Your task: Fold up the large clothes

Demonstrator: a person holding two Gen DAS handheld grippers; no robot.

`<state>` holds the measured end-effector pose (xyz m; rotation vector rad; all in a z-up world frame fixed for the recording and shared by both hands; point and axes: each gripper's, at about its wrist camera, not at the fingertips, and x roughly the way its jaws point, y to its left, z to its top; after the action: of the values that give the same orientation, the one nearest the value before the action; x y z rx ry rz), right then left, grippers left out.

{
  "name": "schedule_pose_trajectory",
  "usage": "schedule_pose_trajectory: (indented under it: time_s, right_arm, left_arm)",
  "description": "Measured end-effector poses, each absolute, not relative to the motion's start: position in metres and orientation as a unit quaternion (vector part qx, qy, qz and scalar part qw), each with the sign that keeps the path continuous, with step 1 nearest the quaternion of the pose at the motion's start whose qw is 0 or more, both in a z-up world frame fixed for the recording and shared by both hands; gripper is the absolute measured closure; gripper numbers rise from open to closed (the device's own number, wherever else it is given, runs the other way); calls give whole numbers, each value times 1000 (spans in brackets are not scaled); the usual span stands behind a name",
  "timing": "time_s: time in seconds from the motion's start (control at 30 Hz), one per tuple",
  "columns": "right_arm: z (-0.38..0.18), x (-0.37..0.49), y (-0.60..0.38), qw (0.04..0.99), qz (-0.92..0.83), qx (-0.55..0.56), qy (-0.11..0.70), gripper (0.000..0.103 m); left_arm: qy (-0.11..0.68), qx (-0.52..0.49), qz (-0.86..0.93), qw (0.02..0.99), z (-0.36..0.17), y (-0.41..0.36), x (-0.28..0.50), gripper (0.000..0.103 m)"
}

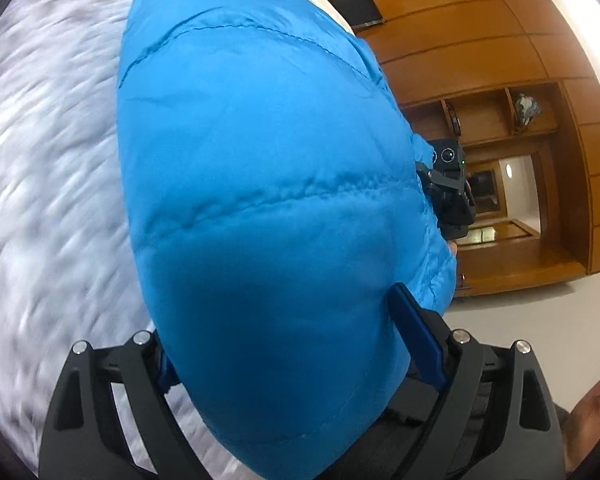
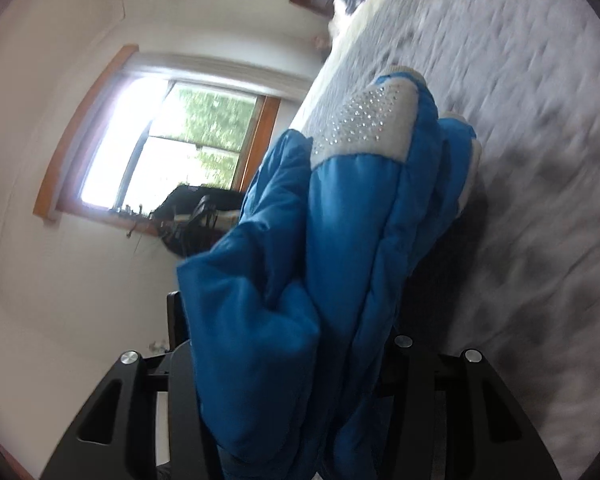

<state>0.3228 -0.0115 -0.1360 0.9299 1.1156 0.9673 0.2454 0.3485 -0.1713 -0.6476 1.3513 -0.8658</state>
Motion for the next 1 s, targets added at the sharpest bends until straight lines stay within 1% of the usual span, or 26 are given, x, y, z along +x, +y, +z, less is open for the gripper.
schedule_pose_trajectory:
  time_s: [0.03, 0.1, 0.13, 0.17, 0.27, 0.3, 0.4, 0.53, 0.63, 0.7, 0.8, 0.9, 1.0]
  right_arm:
    - [-140, 319, -2, 639, 429, 405, 494, 55]
    - [-152, 312, 16, 632, 433, 396, 506, 50]
    - [-157, 311, 22, 642, 429, 384, 507, 44]
    - [-158, 308, 23, 646, 425, 381, 507, 36]
    - [-157, 307, 15, 653, 407, 384, 511, 24]
    - [-155, 308, 6, 655, 403, 384, 510, 23]
    - [-135, 300, -11, 679, 390, 373, 497, 22]
    - [-97, 285, -38, 721, 378, 355, 459, 22]
    - [-74, 280, -44, 743, 382, 336, 435, 22]
    - [-58, 268, -38, 758, 394, 312, 417, 22]
    - [-42, 261, -9, 779, 415, 254, 394, 24]
    - [-44, 254, 13, 802, 416, 199, 379, 25]
    - [-57, 263, 32, 810, 402, 150, 400, 28]
  left_arm:
    - [595, -290, -378, 647, -177, 356, 239, 15]
    - [600, -308, -367, 641, -196, 368, 229, 12]
    - [601, -320, -366, 635, -208, 372, 227, 8]
    - [599, -344, -369, 622, -220, 374, 224, 6]
    - [578, -353, -374, 633, -218, 374, 221, 6]
    - [576, -351, -373, 637, -215, 373, 220, 6]
    - [569, -338, -357, 659, -208, 379, 215, 6]
    - [550, -310, -295, 717, -189, 406, 200, 4]
    - [523, -329, -264, 741, -175, 424, 186, 4]
    - [491, -341, -266, 756, -156, 429, 175, 4]
    - [440, -340, -316, 769, -123, 415, 164, 3]
    - [405, -340, -382, 758, -102, 384, 162, 3]
    - [428, -325, -417, 733, -110, 341, 172, 3]
